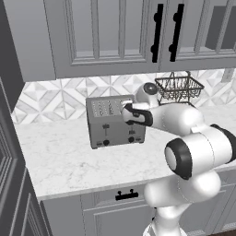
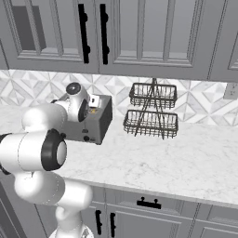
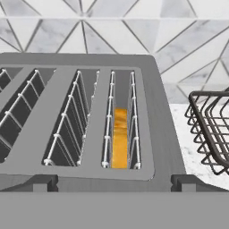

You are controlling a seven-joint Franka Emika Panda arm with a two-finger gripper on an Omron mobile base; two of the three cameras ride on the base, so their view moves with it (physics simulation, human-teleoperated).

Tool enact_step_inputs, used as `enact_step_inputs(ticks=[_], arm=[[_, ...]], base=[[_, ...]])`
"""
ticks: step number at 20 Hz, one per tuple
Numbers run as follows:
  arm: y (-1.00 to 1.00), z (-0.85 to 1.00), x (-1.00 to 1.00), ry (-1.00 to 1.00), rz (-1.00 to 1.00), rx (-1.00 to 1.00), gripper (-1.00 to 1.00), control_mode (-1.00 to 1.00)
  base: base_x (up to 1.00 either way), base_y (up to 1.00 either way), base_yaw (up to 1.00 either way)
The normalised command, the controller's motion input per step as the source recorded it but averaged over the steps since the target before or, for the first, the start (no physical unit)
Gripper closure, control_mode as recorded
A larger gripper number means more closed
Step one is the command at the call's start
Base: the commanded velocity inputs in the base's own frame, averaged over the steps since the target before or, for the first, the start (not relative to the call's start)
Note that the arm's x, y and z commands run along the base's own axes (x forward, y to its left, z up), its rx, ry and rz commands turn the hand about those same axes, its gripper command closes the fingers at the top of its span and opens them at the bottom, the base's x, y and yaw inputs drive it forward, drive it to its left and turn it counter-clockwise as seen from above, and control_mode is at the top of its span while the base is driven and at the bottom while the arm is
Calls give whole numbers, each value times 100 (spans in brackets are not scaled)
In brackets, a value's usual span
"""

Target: Start the toaster. Once the lever pops up, take the bread to the plate on the dining counter.

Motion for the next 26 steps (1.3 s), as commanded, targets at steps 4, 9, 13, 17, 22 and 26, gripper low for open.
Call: enact_step_inputs(ticks=[4, 9, 13, 17, 22, 26], arm=[[0, 0, 3, 0, 4, 0, -100, -100], [0, -1, 2, 0, 0, 0, -100, -100], [0, 0, 2, 0, 0, 0, -100, -100], [0, -3, 6, 0, -1, 0, -100, -100], [0, -3, 11, 0, -1, 0, -100, -100], [0, -1, 10, 0, 0, 0, -100, -100]], base=[[0, 0, 0], [0, 0, 0], [0, 0, 0], [0, 0, 0], [0, 0, 0], [0, 0, 0]])
